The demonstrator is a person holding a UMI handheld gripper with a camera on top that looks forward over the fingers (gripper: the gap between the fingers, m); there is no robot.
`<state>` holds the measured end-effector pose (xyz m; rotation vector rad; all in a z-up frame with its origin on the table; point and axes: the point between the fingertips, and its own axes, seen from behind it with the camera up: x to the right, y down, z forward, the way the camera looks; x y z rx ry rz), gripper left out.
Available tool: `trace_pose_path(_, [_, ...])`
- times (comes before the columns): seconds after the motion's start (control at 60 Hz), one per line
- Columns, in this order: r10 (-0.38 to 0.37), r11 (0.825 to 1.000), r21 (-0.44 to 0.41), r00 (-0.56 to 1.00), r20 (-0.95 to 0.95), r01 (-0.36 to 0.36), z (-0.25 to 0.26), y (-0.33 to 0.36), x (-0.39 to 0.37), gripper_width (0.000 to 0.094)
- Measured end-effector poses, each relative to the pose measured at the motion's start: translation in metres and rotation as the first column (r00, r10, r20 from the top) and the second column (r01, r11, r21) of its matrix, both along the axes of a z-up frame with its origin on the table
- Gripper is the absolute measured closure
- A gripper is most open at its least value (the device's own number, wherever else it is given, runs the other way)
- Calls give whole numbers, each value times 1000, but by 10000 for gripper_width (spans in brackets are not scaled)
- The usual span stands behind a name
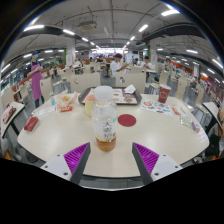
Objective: Pour water
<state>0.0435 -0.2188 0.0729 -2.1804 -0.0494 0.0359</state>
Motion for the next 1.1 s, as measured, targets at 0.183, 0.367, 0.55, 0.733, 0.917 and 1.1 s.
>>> trace_pose_path(0.183, [-19,997,81,999,-29,21,-3,56,-22,89])
trace_pose_path(0.367, [-57,991,117,998,-26,60,-19,99,-22,229])
trace_pose_path(0.55, [-80,988,132,997,-16,81,-20,111,-23,461])
trace_pose_path(0.733, [-74,992,104,996,57,68,-4,111,-23,499])
trace_pose_path(0.917, [-95,989,136,946,310,55,53,139,10,499])
trace_pose_path(1.1, [-57,994,106,691,720,-28,108,194,55,498])
